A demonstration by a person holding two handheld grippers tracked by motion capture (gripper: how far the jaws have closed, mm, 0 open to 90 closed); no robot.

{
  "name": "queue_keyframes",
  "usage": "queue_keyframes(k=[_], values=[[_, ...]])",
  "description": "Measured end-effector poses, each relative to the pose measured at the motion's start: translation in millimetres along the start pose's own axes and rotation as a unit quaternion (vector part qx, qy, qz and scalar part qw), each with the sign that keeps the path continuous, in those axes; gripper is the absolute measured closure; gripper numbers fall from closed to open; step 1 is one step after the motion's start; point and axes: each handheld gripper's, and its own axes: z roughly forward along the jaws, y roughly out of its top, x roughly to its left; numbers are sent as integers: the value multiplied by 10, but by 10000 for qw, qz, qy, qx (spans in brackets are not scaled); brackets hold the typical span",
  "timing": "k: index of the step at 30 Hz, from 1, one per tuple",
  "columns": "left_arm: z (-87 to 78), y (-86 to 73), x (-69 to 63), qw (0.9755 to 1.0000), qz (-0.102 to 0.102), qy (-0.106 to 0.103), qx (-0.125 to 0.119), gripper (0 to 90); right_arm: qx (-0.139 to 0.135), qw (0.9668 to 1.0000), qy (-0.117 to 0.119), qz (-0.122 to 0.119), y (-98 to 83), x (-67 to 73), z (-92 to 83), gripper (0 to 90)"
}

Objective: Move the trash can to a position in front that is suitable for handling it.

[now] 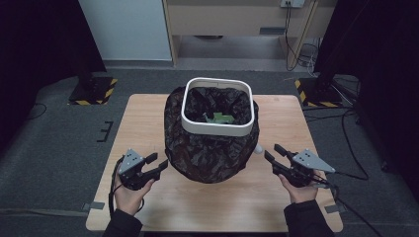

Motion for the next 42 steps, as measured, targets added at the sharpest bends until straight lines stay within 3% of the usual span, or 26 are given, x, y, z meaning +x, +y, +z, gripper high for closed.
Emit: queue_keyframes(k=[5,7,11,13,15,20,28,31,34,39,40,42], values=[[4,-233,62,9997,-153,149,120,359,314,9990,-285,131,-216,-196,-73,360],[30,-272,98,9992,-180,306,189,284,605,9974,-358,150,-319,-262,-83,328],[59,-324,137,9984,-243,439,252,233,1271,9903,-535,154,-494,-388,-11,259],[58,-348,151,9979,-263,504,309,205,1450,9875,-596,151,-569,-446,36,245],[41,-358,168,9974,-318,570,309,185,1611,9843,-662,300,-629,-493,65,226],[-57,-290,210,9962,-442,751,37,151,1786,9802,-718,457,-762,-535,111,206],[-250,-155,303,9935,-516,952,-342,143,2375,9686,-737,75,-890,-490,210,162],[-329,-95,311,9923,-527,1008,-487,142,2474,9659,-767,34,-912,-477,228,150],[-400,-20,304,9914,-513,1023,-642,140,2564,9636,-746,-96,-933,-477,243,147],[-497,115,275,9903,-463,1014,-834,134,2553,9639,-747,-95,-944,-484,255,132],[-511,142,269,9900,-450,1009,-872,133,2538,9645,-731,-50,-952,-498,251,125],[-538,193,254,9897,-420,983,-948,132,2598,9626,-741,223,-954,-525,244,108]])
